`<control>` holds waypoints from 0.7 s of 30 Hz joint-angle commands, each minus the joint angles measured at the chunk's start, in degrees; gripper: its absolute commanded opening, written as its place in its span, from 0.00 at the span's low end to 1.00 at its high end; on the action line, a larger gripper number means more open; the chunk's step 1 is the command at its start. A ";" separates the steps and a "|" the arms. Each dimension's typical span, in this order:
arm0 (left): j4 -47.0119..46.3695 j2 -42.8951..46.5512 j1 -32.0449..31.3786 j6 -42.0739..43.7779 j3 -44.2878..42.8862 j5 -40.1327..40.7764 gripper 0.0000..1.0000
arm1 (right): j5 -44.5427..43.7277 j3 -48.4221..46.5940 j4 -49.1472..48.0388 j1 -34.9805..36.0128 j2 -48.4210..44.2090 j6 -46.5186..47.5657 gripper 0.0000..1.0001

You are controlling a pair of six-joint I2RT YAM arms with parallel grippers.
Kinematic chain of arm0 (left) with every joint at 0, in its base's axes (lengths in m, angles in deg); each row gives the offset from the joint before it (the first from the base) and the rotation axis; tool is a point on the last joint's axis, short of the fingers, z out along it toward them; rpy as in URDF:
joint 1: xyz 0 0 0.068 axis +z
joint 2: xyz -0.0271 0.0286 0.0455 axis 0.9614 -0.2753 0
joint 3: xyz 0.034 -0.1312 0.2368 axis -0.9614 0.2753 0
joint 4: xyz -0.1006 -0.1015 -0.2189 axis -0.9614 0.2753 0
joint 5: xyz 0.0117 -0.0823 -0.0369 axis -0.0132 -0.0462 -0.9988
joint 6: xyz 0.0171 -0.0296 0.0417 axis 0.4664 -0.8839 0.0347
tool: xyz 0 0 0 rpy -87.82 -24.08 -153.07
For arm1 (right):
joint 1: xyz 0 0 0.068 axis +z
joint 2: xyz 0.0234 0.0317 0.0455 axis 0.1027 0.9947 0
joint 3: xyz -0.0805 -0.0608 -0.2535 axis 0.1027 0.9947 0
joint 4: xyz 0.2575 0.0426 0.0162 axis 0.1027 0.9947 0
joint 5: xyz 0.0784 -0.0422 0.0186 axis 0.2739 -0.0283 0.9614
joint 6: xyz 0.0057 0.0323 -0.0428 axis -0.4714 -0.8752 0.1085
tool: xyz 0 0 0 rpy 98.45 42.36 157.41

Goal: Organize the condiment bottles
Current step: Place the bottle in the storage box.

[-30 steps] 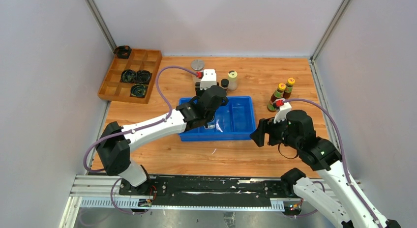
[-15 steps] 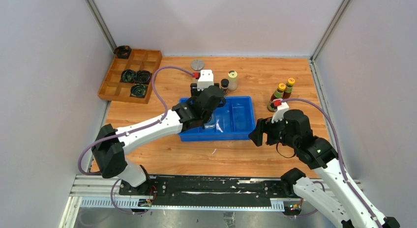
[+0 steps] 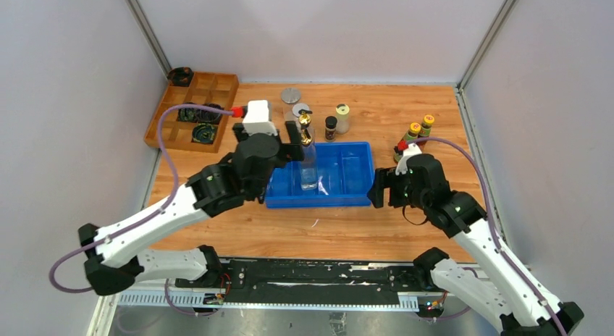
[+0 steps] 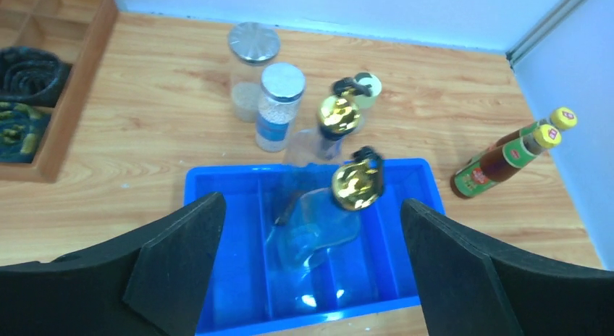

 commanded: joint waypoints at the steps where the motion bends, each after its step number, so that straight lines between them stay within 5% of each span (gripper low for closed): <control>1: 6.47 8.00 -0.06 -2.28 6.91 3.60 1.00 | -15.39 -6.94 2.44 0.70 4.78 -0.16 0.84; 6: 8.47 14.90 -0.01 -5.38 14.66 0.34 1.00 | -26.48 -14.31 3.12 -2.13 12.46 1.34 0.86; 11: 10.44 17.48 -0.09 -7.41 18.93 -0.13 1.00 | -28.74 -18.68 1.12 -8.87 19.96 1.53 0.86; 21: 10.42 20.84 -0.05 -8.05 21.90 -0.10 1.00 | -16.94 -22.42 -6.37 -23.21 32.15 3.79 0.85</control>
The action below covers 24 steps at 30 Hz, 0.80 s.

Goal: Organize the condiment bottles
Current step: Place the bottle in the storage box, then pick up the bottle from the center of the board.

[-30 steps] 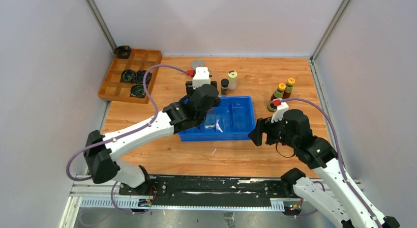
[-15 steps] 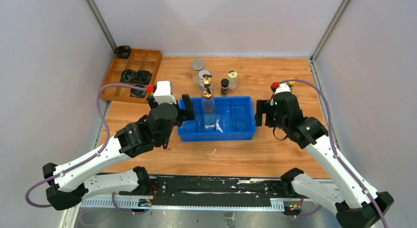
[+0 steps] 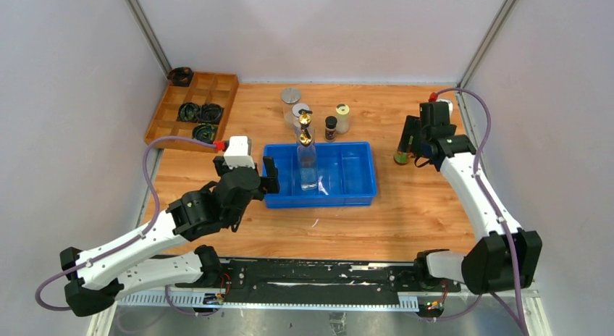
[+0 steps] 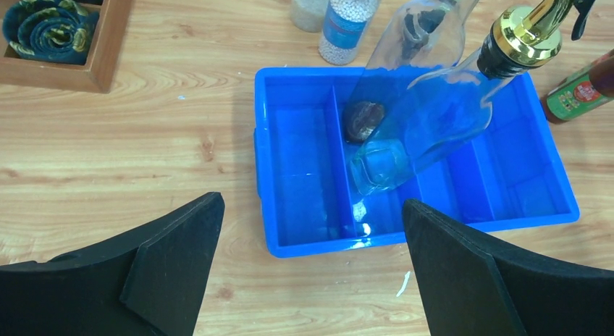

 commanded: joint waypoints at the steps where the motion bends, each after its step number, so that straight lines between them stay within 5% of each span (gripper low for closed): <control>1: 0.06 1.18 -0.13 -1.47 1.26 0.65 1.00 | 5.45 -3.64 -4.21 -2.27 3.68 2.39 0.86; 24: -2.15 -1.67 -0.05 -1.35 1.94 0.55 1.00 | 3.20 -2.48 -15.48 -2.31 10.46 4.24 0.71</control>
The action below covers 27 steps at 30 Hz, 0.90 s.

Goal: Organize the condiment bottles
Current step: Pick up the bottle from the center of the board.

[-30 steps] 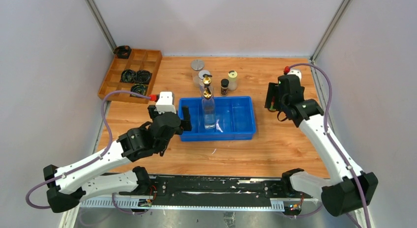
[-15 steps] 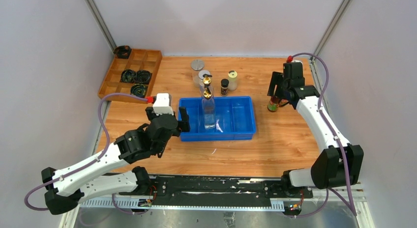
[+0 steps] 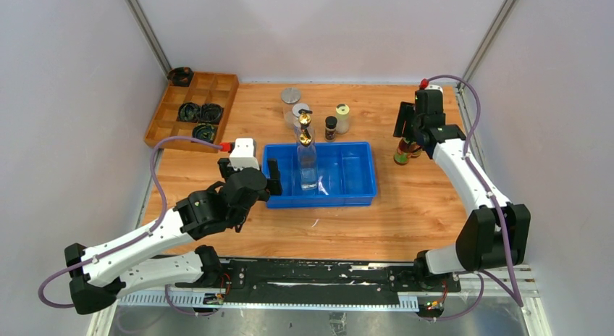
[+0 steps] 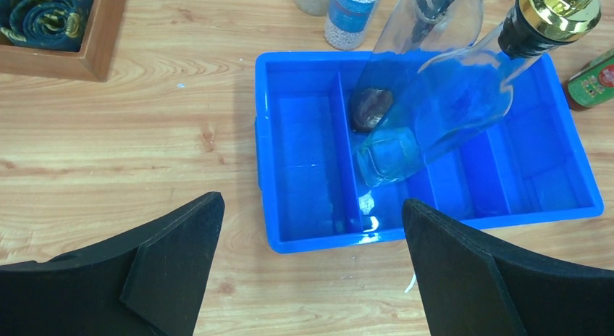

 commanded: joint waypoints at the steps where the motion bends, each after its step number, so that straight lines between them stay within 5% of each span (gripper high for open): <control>1: -1.87 -0.23 -0.15 -0.41 0.37 0.74 1.00 | -2.33 1.76 -4.20 -0.56 0.23 0.58 0.70; 9: -2.41 0.07 -0.13 -0.05 1.02 0.72 1.00 | -3.35 1.19 -4.84 -0.56 2.50 0.30 0.51; 16: -2.64 0.49 -0.08 0.12 1.42 1.01 1.00 | -4.03 1.70 -4.98 -0.56 2.74 0.38 0.48; 27: -2.79 0.70 -0.13 -0.10 2.30 0.74 1.00 | -2.91 3.48 -3.95 -0.56 1.17 0.22 0.20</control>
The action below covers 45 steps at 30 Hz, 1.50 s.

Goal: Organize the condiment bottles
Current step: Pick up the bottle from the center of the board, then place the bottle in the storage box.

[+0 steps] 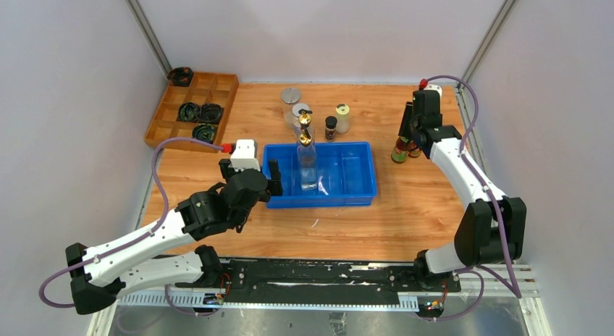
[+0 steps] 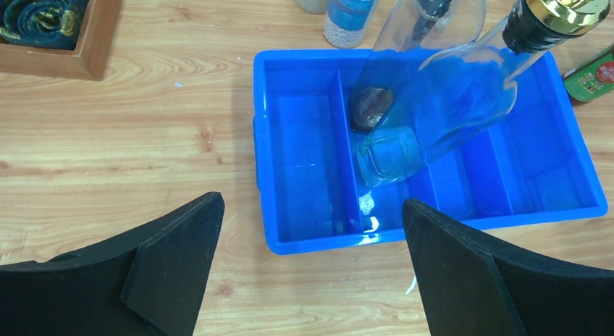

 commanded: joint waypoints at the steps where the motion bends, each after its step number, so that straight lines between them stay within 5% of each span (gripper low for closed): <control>1: -1.10 0.69 -0.13 -0.28 1.01 0.76 1.00 | 0.13 2.57 1.75 -0.46 -1.55 -0.27 0.18; 16: -1.87 0.53 -0.10 -1.19 1.83 -0.65 1.00 | -2.51 7.06 11.61 3.73 -13.57 0.94 0.11; 33: -2.05 -0.02 -0.16 -1.83 2.23 -1.70 0.99 | -5.47 1.17 20.54 13.98 -20.39 1.68 0.10; 45: -2.00 -0.26 -0.08 -2.00 2.39 -1.57 0.99 | -6.70 -10.39 24.71 19.27 -16.61 2.48 0.10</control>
